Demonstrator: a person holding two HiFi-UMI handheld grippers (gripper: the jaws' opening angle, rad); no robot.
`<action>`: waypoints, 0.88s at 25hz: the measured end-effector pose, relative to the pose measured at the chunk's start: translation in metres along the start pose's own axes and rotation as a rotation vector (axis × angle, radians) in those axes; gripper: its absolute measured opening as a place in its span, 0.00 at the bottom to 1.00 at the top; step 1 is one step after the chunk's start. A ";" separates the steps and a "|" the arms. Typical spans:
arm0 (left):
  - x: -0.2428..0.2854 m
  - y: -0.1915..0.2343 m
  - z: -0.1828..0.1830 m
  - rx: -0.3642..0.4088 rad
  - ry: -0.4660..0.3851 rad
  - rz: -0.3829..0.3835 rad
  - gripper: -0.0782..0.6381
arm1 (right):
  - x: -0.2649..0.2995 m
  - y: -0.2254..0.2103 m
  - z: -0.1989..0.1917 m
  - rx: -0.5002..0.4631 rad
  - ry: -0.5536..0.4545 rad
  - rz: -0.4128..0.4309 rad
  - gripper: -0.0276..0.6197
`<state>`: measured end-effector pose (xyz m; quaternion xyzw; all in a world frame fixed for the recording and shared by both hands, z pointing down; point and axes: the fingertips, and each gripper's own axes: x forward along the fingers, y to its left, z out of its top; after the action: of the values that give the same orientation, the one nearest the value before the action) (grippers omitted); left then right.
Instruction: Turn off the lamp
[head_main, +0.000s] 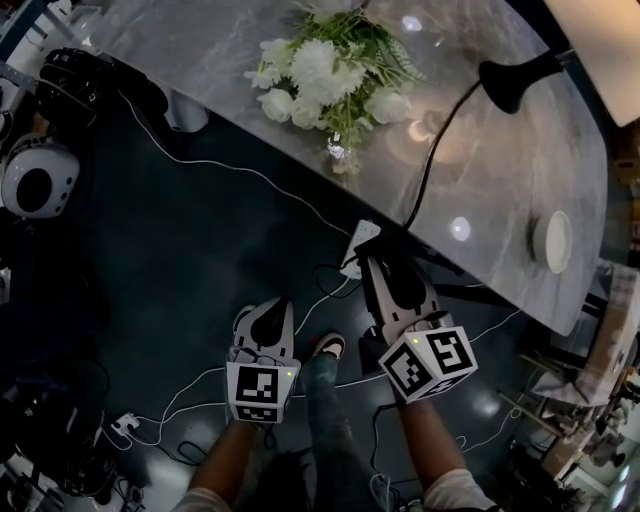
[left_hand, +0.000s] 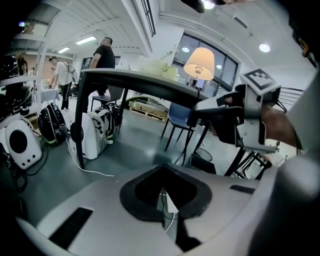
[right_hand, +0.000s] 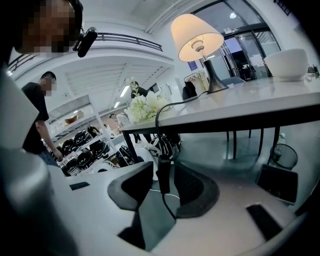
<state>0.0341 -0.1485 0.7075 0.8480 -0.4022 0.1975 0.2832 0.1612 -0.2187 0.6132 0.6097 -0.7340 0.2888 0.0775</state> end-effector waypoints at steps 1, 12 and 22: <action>0.000 0.000 -0.001 0.000 0.002 0.000 0.10 | 0.001 0.000 0.003 -0.004 -0.003 0.000 0.22; 0.004 0.001 -0.004 -0.001 0.018 -0.010 0.10 | 0.009 -0.001 0.003 -0.022 0.025 -0.011 0.20; 0.004 -0.003 -0.011 -0.002 0.027 -0.018 0.10 | 0.003 -0.002 0.002 0.011 0.025 0.006 0.16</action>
<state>0.0374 -0.1425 0.7169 0.8486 -0.3909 0.2060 0.2910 0.1629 -0.2230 0.6137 0.6043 -0.7333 0.3006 0.0824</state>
